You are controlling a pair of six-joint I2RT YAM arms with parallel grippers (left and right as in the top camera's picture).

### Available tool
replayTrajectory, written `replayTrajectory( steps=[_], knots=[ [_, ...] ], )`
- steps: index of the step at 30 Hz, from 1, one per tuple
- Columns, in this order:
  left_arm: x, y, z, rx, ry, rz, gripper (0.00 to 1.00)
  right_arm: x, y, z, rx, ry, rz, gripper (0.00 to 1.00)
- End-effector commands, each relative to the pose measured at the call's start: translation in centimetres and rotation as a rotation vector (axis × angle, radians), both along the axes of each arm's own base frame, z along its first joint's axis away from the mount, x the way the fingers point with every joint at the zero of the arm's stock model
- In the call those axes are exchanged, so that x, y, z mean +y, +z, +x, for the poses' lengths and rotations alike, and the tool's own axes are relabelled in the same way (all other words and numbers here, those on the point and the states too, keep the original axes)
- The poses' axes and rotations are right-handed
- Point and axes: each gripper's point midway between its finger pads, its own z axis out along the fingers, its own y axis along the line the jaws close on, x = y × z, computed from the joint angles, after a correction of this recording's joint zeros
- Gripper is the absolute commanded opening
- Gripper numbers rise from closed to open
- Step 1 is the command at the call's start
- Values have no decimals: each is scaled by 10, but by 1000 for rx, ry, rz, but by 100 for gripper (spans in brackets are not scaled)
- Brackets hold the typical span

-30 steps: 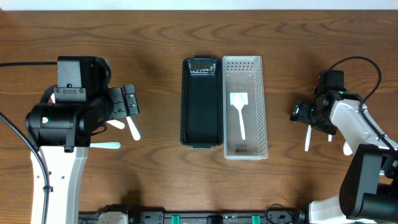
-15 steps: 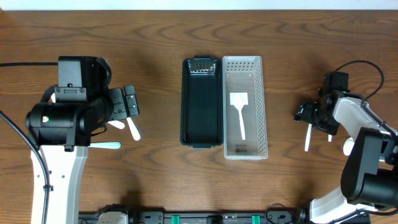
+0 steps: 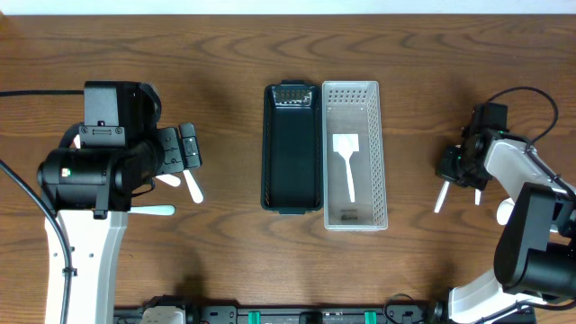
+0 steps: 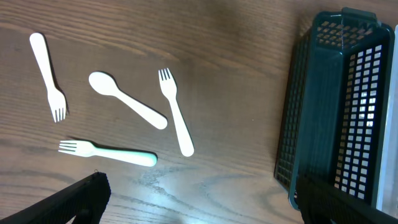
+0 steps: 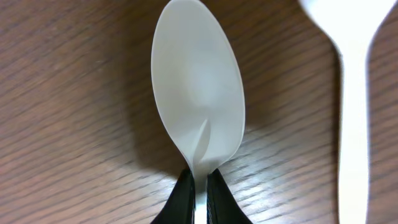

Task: Pack container
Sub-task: 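Lower the right gripper onto a second white spoon and grasp, then move the spoon into the white basket and release it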

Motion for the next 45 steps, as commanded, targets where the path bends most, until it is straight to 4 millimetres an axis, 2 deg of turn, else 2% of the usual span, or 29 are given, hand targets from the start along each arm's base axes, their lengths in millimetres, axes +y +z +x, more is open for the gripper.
replayTrajectory(
  steps=[1, 2, 6, 10, 12, 14, 16, 18, 21, 23, 24, 27, 29, 31, 32, 33, 34, 36, 38, 40, 42, 45],
  knots=[
    [1, 1, 0, -3, 8, 4, 98, 24, -4, 0, 31, 30, 108, 1],
    [1, 1, 0, -3, 8, 4, 98, 27, 6, 7, 13, 40, 110, 1],
    [1, 1, 0, -3, 8, 4, 98, 44, 77, 46, -114, 114, 89, 1],
    [1, 1, 0, -3, 8, 4, 98, 84, 168, 78, -294, 232, 74, 3],
    [1, 1, 0, -3, 8, 4, 98, 107, 198, 86, -364, 285, 77, 5],
    [1, 1, 0, -3, 8, 4, 98, 128, 212, 89, -395, 316, 89, 6],
    [1, 1, 0, -2, 8, 4, 98, 148, 210, 86, -386, 338, 108, 6],
    [1, 1, 0, -2, 8, 4, 98, 163, 197, 79, -344, 354, 122, 6],
    [1, 1, 0, -2, 8, 4, 98, 184, 165, 68, -253, 384, 134, 6],
    [1, 1, 0, -3, 8, 4, 98, 196, 138, 59, -178, 410, 134, 6],
    [1, 1, 0, -2, 8, 4, 98, 203, 117, 52, -121, 428, 131, 6],
    [1, 1, 0, -3, 8, 4, 98, 213, 83, 40, -23, 460, 119, 6],
    [1, 1, 0, -3, 8, 4, 98, 217, 67, 36, 19, 473, 114, 8],
    [1, 1, 0, -2, 8, 4, 98, 219, 60, 36, 33, 479, 112, 11],
    [1, 1, 0, -2, 8, 4, 98, 220, 59, 37, 29, 480, 112, 17],
    [1, 1, 0, -3, 8, 4, 98, 220, 60, 39, 21, 488, 112, 21],
    [1, 1, 0, -3, 8, 4, 98, 221, 62, 42, 8, 498, 112, 30],
    [1, 1, 0, -3, 8, 4, 98, 222, 72, 50, -23, 517, 112, 39],
    [1, 1, 0, -3, 8, 5, 98, 221, 89, 60, -55, 531, 110, 40],
    [1, 1, 0, -3, 8, 5, 98, 213, 115, 72, -91, 532, 91, 40],
    [1, 1, 0, -3, 8, 5, 98, 191, 152, 85, -138, 486, 41, 39],
    [1, 1, 0, -3, 8, 5, 98, 140, 212, 100, -221, 377, -53, 39]
  ],
)
